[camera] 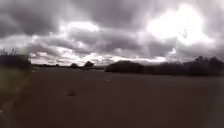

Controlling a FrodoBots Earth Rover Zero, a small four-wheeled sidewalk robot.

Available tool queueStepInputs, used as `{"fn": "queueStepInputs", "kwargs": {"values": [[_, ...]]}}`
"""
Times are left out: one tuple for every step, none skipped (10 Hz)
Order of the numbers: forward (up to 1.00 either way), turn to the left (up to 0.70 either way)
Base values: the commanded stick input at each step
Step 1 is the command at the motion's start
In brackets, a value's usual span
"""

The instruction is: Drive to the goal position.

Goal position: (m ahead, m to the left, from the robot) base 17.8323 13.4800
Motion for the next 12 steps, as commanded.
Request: {"fn": "queueStepInputs", "kwargs": {"values": [[1.00,0.44],[1.00,0.44],[1.00,0.44],[1.00,0.44],[1.00,0.44],[1.00,0.44],[1.00,0.44],[1.00,0.44],[1.00,0.44],[1.00,0.44],[1.00,0.44],[1.00,0.44]]}}
